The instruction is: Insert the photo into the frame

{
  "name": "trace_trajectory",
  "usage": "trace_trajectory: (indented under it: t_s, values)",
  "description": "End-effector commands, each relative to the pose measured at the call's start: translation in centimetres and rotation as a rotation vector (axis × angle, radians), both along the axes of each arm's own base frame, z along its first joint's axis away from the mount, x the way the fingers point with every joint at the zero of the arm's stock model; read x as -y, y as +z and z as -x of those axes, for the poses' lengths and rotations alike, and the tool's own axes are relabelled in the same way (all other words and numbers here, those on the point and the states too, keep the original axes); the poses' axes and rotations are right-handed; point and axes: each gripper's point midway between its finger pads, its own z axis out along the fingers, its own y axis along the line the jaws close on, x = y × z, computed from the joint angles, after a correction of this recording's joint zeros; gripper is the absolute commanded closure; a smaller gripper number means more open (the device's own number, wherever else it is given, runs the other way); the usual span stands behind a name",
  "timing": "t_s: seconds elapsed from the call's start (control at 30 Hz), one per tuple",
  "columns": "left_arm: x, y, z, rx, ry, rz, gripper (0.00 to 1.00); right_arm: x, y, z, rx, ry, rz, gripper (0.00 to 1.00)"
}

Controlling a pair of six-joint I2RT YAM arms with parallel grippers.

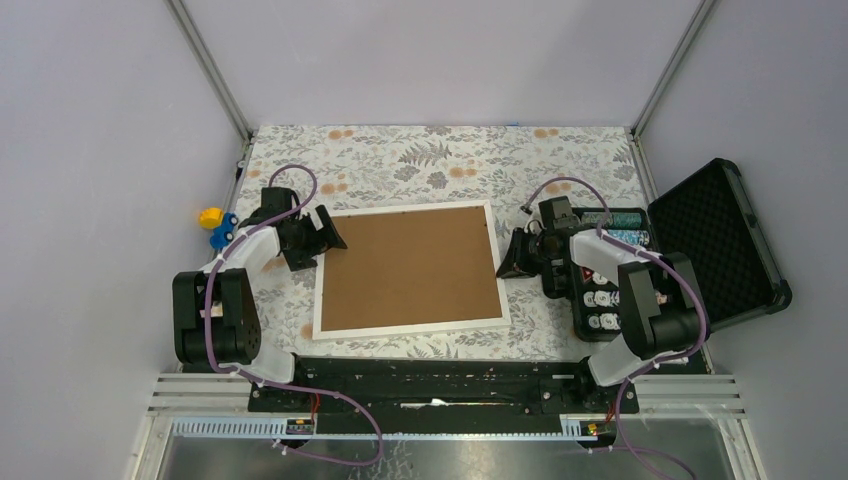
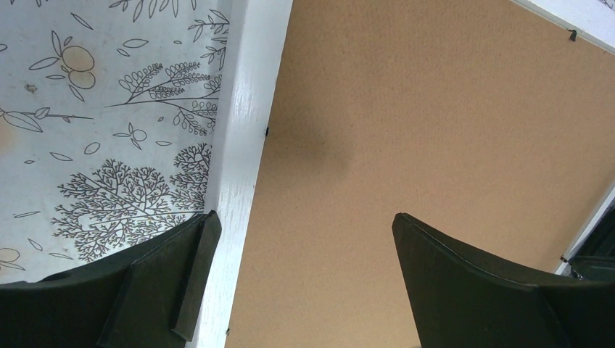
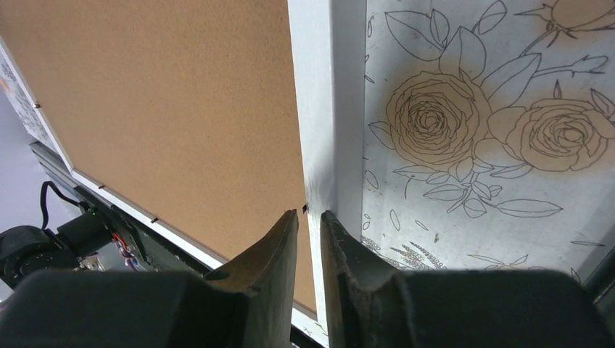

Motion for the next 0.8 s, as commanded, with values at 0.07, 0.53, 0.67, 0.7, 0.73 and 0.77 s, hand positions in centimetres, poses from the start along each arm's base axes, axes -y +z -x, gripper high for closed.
trace_trajectory:
  t_s: [0.07,0.53,0.67,0.7,0.73,0.77]
  values:
    - [0.6,-0.1,0.4,0.004,-0.028,0.028,0.01,2.1,-0.1,1.0,0.01,-0.051,0.077,0.72]
    - [0.9,0.0,0.3,0.012,-0.032,0.04,0.01,0.6,-0.9,1.1,-0.028,-0.003,-0.036,0.72]
    - [0.9,0.1,0.3,0.02,-0.032,0.045,0.01,0.4,-1.3,0.8,-0.043,-0.001,-0.048,0.72]
    - [1.0,0.1,0.3,0.018,-0.033,0.047,0.01,0.3,-1.4,0.9,-0.046,0.001,-0.049,0.72]
    - [1.0,0.1,0.3,0.018,-0.033,0.048,0.01,0.2,-1.5,1.0,-0.051,0.005,-0.049,0.72]
    - [1.0,0.2,0.3,0.02,-0.034,0.048,0.01,0.2,-1.6,1.0,-0.055,0.006,-0.048,0.72]
